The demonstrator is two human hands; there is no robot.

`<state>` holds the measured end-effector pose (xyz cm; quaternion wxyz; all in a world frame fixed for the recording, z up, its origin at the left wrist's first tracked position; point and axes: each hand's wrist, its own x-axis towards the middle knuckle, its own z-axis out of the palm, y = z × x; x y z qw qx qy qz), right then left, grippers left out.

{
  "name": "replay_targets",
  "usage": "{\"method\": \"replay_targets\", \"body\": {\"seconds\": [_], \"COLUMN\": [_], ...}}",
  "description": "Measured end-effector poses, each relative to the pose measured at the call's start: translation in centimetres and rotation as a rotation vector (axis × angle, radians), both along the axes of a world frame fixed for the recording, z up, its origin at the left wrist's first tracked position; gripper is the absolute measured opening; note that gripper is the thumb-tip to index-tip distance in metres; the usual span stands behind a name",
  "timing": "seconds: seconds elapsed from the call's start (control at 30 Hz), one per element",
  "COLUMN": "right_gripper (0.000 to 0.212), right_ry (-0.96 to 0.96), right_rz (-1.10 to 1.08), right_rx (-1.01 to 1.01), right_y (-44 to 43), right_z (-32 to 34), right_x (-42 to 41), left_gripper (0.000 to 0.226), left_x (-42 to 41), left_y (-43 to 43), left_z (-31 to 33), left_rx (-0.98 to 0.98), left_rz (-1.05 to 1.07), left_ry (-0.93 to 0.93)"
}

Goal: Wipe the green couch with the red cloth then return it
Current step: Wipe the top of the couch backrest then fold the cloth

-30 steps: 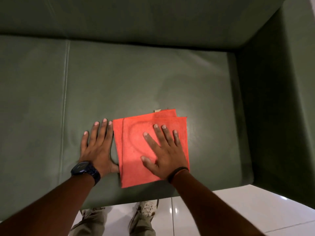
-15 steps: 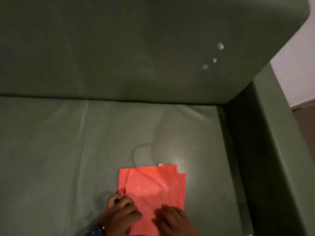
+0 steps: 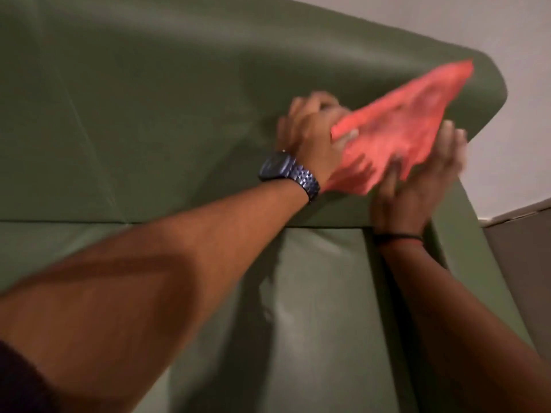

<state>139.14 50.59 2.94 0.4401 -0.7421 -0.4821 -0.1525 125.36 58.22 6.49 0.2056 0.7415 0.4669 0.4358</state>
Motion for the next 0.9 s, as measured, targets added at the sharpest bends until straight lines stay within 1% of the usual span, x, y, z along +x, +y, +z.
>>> {"method": "replay_targets", "body": {"seconds": [0.07,0.1,0.13,0.17,0.23,0.3,0.37,0.4,0.43,0.47,0.53,0.57,0.6,0.7,0.73,0.8,0.9], "right_gripper": [0.07,0.074,0.076,0.078,0.081,0.084,0.084,0.083,0.083,0.084,0.087,0.088,0.087,0.089,0.09,0.092,0.093], "right_ry": [0.024,0.048,0.065,0.069,0.056,-0.036,-0.134,-0.139,-0.103,-0.02,0.174,0.228,0.247,0.169,0.173,0.228,0.348], "right_rz": [0.015,0.005,-0.022,-0.054,-0.118,-0.086,-0.012,-0.009,-0.036,-0.083,-0.185,-0.207,-0.19,-0.079,-0.067,-0.109,-0.12], "right_rx": [-0.179,-0.221,-0.216,-0.188,-0.121,-0.121,-0.16,-0.167,-0.15,-0.111,-0.029,-0.009,-0.021,-0.109,-0.121,-0.115,-0.064], "right_y": [3.5,5.1,6.5,7.6,8.8,8.7,7.5,7.0,6.8,7.0,7.9,8.3,8.3,7.2,6.8,6.8,7.5], "right_z": [-2.1,-3.1,-4.1,-5.0,-6.4,-8.3,-9.9,-10.2,-10.2,-10.2,-10.0,-10.0,-10.1,-11.6,-11.7,-11.4,-10.6], "right_x": [-1.2,-1.7,-2.0,-2.4,-3.3,-3.3,-1.8,-0.7,0.2,0.5,-0.8,-2.0,-3.3,-4.4,-4.1,-3.7,-6.5], "left_gripper": [0.087,0.11,0.125,0.134,0.142,0.144,0.143,0.141,0.139,0.136,0.131,0.129,0.126,0.112,0.106,0.094,0.082], "left_x": [-0.5,-1.5,-2.8,-4.0,-6.2,-7.1,-7.2,-7.1,-7.0,-6.9,-6.6,-6.5,-6.4,-6.2,-6.4,-6.4,-7.0], "left_y": [1.9,2.3,2.5,2.8,3.5,4.0,4.2,4.1,3.9,3.9,3.6,3.6,3.6,3.5,3.5,3.3,2.9], "left_z": [-1.1,-1.9,-2.8,-3.9,-6.0,-7.3,-7.9,-8.0,-8.1,-8.1,-8.1,-8.0,-8.1,-7.9,-7.8,-7.9,-8.0], "left_rx": [0.132,0.202,0.258,0.291,0.309,0.296,0.291,0.294,0.301,0.31,0.316,0.316,0.316,0.317,0.317,0.326,0.358], "left_rz": [0.065,0.065,0.054,0.035,-0.002,-0.032,-0.027,-0.021,-0.016,-0.013,-0.009,-0.011,-0.009,0.004,-0.004,-0.012,-0.048], "left_ry": [0.246,0.365,0.465,0.546,0.677,0.727,0.734,0.722,0.701,0.675,0.624,0.6,0.582,0.559,0.558,0.569,0.608]}}
